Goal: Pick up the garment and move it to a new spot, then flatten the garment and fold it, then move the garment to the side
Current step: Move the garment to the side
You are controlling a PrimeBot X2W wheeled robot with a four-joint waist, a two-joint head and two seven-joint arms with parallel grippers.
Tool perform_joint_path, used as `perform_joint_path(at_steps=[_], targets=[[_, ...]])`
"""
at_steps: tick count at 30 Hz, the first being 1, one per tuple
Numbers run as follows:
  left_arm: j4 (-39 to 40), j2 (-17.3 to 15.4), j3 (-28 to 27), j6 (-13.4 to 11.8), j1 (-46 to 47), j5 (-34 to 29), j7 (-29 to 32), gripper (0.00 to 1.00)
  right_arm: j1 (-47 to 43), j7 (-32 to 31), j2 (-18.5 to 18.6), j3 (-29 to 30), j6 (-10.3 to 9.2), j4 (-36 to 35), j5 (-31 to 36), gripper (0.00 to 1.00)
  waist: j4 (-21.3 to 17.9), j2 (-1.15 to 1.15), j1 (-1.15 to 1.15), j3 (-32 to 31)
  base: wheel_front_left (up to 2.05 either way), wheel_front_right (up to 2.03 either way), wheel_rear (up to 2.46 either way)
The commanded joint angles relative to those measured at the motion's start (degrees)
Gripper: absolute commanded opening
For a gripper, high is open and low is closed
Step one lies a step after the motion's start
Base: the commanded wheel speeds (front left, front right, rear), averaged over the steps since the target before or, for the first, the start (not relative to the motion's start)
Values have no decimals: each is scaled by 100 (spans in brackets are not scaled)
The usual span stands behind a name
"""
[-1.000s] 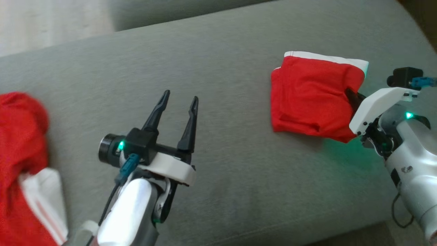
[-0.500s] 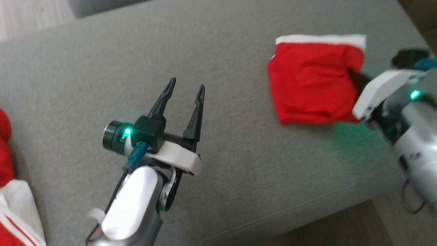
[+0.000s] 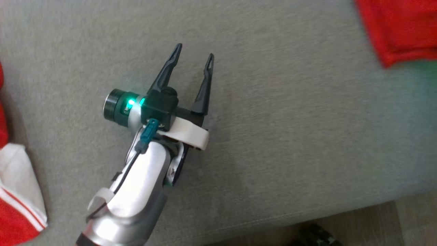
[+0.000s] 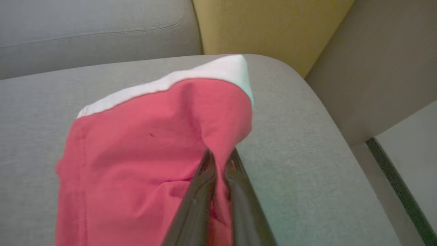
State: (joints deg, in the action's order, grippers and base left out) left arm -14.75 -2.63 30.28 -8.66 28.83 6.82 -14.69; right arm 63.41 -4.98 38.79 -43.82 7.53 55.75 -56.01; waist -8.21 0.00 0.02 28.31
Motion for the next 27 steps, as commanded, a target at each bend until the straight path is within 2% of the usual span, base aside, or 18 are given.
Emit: perform_joint_path(at_steps=[1,5,9,10,11,12,13,17,21,25,27], targets=[[233,-25,-99,-59,151,-59,-30,100,137,-18,338,-42,-4,43,-60,0,308,0,-2,404,0,0,0],[272,-25,-67,-114,211,-68,-30,100,375,10,621,-149,-4,290,-25,0,389,0,-2,527,0,0,0],[299,-25,-47,-156,236,-21,-30,100,483,81,704,-245,-4,631,28,0,439,0,-2,511,0,0,0],[307,-25,-55,-167,233,-5,-30,100,496,65,681,-268,-4,752,45,25,440,0,-2,479,0,0,0],[307,-25,-55,-167,233,-5,-30,100,496,65,681,-268,-4,752,45,25,440,0,-2,479,0,0,0],[308,-25,-61,-171,224,12,-30,100,519,98,651,-276,-4,874,65,89,441,0,-2,435,0,0,0],[311,-25,-65,-168,214,29,-30,100,541,146,610,-258,-4,1020,67,100,446,0,-2,378,0,0,0],[360,-25,-118,-177,106,93,-30,100,551,321,353,-293,-4,1448,171,100,451,0,-2,4,0,0,0],[440,-57,-300,-147,-101,184,-30,100,504,724,106,-382,-4,1533,322,100,472,0,-2,-523,0,0,0],[566,-145,-580,-117,-385,296,-30,100,345,1187,-117,-466,-4,1236,355,100,525,0,-2,-1099,0,0,0],[645,-219,-797,-82,-615,372,-30,100,113,1495,-258,-475,-4,872,255,100,593,0,-2,-1549,0,0,0]])
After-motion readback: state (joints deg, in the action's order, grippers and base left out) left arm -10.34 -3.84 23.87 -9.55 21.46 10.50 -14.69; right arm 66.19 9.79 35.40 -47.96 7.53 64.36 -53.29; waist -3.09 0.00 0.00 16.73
